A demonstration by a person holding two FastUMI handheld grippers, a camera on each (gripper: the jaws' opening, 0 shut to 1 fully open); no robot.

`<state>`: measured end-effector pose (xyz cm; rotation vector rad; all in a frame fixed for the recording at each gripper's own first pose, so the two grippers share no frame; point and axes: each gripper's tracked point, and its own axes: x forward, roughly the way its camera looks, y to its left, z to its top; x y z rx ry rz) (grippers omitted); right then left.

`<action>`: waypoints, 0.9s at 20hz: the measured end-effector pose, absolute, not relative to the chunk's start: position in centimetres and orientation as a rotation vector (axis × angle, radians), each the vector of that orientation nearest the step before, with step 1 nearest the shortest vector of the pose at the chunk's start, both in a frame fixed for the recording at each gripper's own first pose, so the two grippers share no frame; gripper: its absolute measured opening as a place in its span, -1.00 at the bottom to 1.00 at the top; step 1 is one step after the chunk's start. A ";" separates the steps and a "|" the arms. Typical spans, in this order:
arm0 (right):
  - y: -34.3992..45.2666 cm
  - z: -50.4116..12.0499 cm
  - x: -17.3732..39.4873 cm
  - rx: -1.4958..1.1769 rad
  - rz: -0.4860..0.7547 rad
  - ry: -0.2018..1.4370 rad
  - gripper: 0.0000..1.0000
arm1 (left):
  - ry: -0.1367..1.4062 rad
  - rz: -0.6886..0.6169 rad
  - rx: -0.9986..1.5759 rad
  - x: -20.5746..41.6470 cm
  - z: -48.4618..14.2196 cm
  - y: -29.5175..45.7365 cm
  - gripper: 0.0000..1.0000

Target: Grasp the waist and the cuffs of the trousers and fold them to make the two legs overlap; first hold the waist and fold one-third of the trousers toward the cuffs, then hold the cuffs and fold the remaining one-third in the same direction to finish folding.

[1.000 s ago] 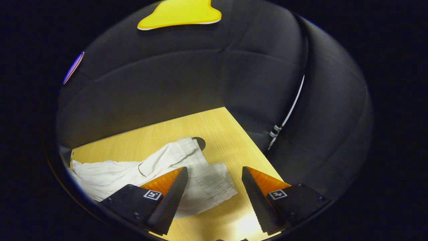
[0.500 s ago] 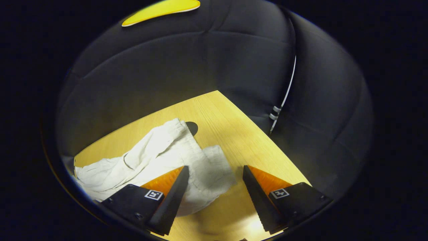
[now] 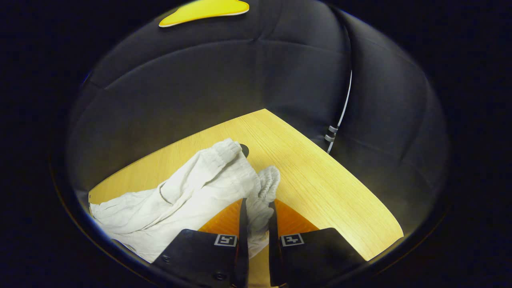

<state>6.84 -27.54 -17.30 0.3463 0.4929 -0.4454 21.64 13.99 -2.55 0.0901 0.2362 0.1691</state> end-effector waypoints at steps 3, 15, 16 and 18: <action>-27.0 -15.8 6.2 0.270 -0.424 0.453 -0.74 | 0.253 0.192 0.088 21.5 -2.7 14.4 0.94; -19.2 -2.4 5.7 0.215 -0.357 0.251 -0.75 | 0.267 0.191 -0.013 21.2 -2.7 14.6 0.94; -17.5 -1.8 6.0 0.219 -0.334 0.243 -0.75 | 0.267 0.188 -0.029 21.2 -2.6 14.4 0.95; -14.3 -0.9 6.8 0.252 -0.288 0.214 -0.75 | 0.271 0.155 -0.062 21.3 -2.8 14.2 0.96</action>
